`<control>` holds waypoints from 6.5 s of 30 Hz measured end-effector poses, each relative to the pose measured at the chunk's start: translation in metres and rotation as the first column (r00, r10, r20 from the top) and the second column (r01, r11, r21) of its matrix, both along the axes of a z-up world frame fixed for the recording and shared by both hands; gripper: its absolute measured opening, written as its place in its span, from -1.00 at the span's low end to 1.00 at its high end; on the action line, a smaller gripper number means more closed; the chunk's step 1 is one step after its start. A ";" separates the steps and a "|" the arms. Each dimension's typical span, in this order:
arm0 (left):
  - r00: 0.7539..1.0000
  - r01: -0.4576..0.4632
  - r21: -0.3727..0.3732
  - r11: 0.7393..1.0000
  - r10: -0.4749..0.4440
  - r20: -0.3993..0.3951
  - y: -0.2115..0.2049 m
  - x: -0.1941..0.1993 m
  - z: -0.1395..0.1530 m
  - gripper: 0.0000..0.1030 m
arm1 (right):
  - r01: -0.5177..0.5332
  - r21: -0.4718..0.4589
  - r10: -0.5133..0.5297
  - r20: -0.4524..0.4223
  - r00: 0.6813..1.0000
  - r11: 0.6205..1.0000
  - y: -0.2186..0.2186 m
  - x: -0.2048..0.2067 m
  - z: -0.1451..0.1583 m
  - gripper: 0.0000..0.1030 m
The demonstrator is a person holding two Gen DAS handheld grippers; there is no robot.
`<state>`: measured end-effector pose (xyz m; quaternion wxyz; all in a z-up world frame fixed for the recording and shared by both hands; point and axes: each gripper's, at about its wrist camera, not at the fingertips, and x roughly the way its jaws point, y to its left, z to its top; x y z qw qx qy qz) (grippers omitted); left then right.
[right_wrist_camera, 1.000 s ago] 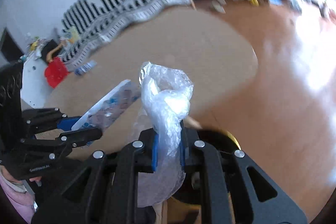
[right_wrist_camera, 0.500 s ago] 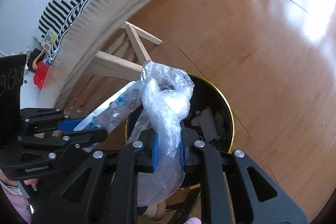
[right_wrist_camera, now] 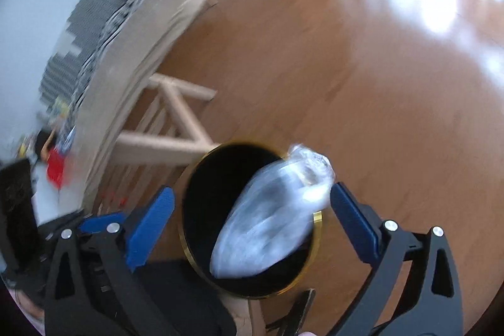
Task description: Collect trash
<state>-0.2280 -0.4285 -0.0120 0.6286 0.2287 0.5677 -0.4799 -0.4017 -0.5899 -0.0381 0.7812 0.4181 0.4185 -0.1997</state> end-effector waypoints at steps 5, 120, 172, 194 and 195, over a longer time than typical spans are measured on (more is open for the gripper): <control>0.996 -0.084 -0.197 0.977 0.080 -0.027 0.026 0.010 0.046 0.83 | 0.055 0.019 -0.055 -0.003 0.999 0.998 -0.005 -0.009 0.001 0.86; 0.992 0.082 0.160 0.984 -0.096 0.083 0.005 -0.020 -0.069 -0.61 | -0.162 0.098 0.173 -0.123 0.977 0.982 0.039 0.026 -0.041 -0.89; 0.312 -0.801 -0.393 0.451 0.876 0.368 0.422 0.214 0.120 0.89 | -0.495 -0.601 0.582 -0.060 0.811 0.627 0.372 0.354 0.145 0.89; 0.368 -0.821 -0.314 0.477 0.863 0.347 0.411 0.217 0.101 0.89 | -0.581 -0.554 0.623 -0.139 0.770 0.596 0.371 0.358 0.126 0.89; 0.365 -0.821 -0.313 0.478 0.860 0.356 0.411 0.216 0.101 0.89 | -0.582 -0.556 0.623 -0.141 0.770 0.593 0.371 0.357 0.126 0.89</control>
